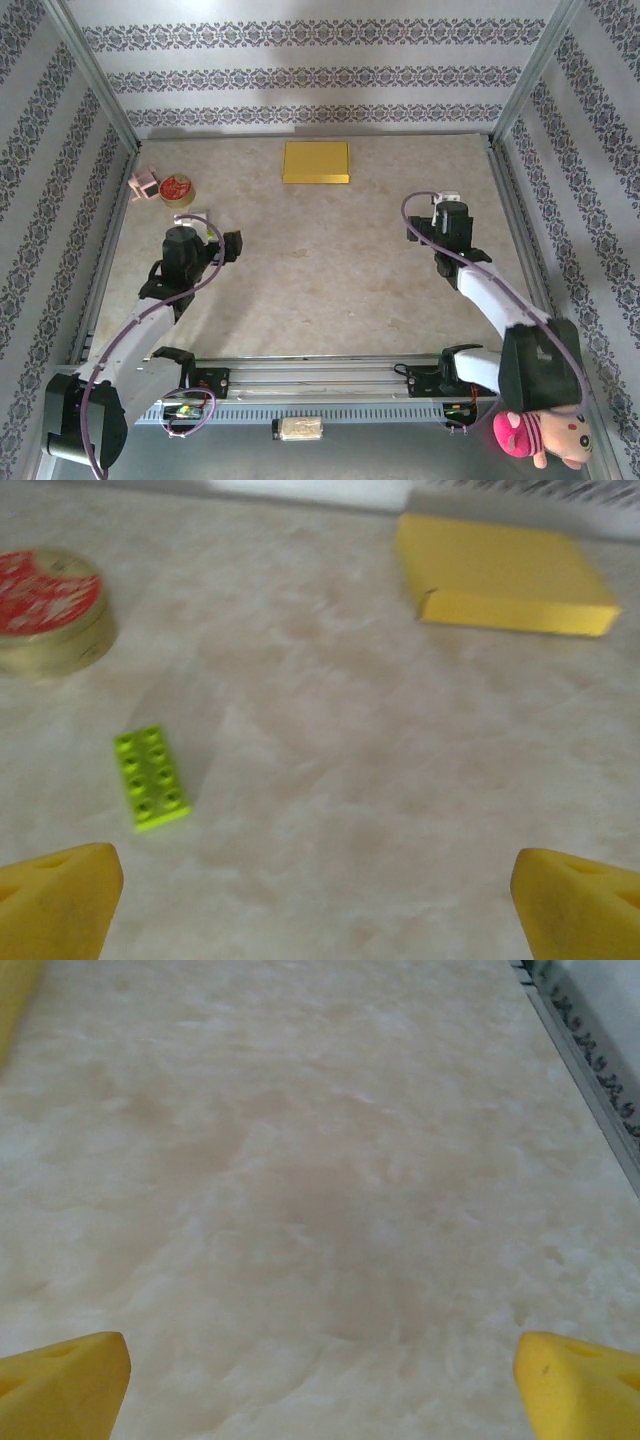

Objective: Fold the paper box

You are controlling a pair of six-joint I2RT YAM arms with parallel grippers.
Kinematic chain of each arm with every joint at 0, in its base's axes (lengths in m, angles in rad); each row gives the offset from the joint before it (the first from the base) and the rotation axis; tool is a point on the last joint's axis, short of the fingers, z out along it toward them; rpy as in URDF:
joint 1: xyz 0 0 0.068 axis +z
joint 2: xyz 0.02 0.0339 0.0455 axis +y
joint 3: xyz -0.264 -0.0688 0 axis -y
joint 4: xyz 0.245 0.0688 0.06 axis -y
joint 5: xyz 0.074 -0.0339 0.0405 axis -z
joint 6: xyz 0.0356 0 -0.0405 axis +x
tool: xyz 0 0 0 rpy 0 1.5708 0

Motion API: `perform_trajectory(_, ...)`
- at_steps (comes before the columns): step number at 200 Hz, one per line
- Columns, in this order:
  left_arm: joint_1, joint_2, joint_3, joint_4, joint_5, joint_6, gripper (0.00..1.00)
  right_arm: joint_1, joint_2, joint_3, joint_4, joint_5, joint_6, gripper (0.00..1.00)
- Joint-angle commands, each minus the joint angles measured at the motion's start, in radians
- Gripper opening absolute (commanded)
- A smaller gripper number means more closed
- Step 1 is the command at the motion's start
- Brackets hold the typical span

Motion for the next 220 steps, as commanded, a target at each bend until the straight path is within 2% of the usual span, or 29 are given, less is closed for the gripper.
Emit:
perform_trajectory(1, 0.001, -0.004, 0.008, 0.073, -0.163, 0.019, 0.99, -0.016, 0.147, 0.016, 0.169, 0.046, -0.021, 0.98)
perform_trajectory(15, 0.003, -0.004, 0.011, 0.043, -0.206, 0.032, 0.99, -0.024, 0.251, 0.015, 0.316, 0.036, -0.039, 0.98)
perform_trajectory(34, 0.004, -0.032, -0.007, 0.062, -0.244, 0.052, 0.99, -0.041, 0.317, 0.074, 0.309, -0.031, -0.056, 0.98)
perform_trajectory(45, 0.004, -0.050, -0.020, 0.074, -0.259, 0.064, 0.99, -0.043, 0.300, 0.062, 0.317, -0.090, -0.078, 0.98)
perform_trajectory(70, 0.004, -0.072, -0.051, 0.080, -0.301, 0.073, 0.99, -0.093, 0.218, -0.144, 0.603, -0.232, -0.057, 0.98)
perform_trajectory(75, 0.004, -0.071, -0.058, 0.085, -0.307, 0.075, 0.99, -0.110, 0.221, -0.178, 0.653, -0.263, -0.045, 0.98)
perform_trajectory(90, 0.004, -0.060, -0.070, 0.092, -0.325, 0.078, 0.99, -0.129, 0.298, -0.269, 0.956, -0.322, -0.027, 0.98)
perform_trajectory(105, 0.005, -0.043, -0.077, 0.104, -0.340, 0.086, 0.99, -0.135, 0.253, -0.229, 0.795, -0.358, -0.052, 0.98)
perform_trajectory(119, 0.006, -0.028, -0.093, 0.139, -0.360, 0.084, 0.99, -0.134, 0.281, -0.250, 0.885, -0.354, -0.039, 0.98)
perform_trajectory(127, 0.005, -0.014, -0.110, 0.182, -0.376, 0.086, 0.99, -0.135, 0.274, -0.247, 0.868, -0.339, -0.040, 0.98)
perform_trajectory(152, 0.011, 0.067, -0.146, 0.350, -0.402, 0.142, 0.99, -0.077, 0.266, -0.245, 0.846, -0.129, -0.045, 0.98)
perform_trajectory(180, 0.034, 0.195, -0.107, 0.413, -0.421, 0.157, 0.99, -0.075, 0.263, -0.246, 0.846, -0.128, -0.049, 0.98)
perform_trajectory(207, 0.048, 0.346, -0.079, 0.531, -0.361, 0.239, 0.99, -0.074, 0.264, -0.246, 0.846, -0.129, -0.048, 0.98)
perform_trajectory(220, 0.057, 0.422, -0.054, 0.558, -0.343, 0.234, 0.99, -0.074, 0.265, -0.244, 0.846, -0.130, -0.046, 0.98)
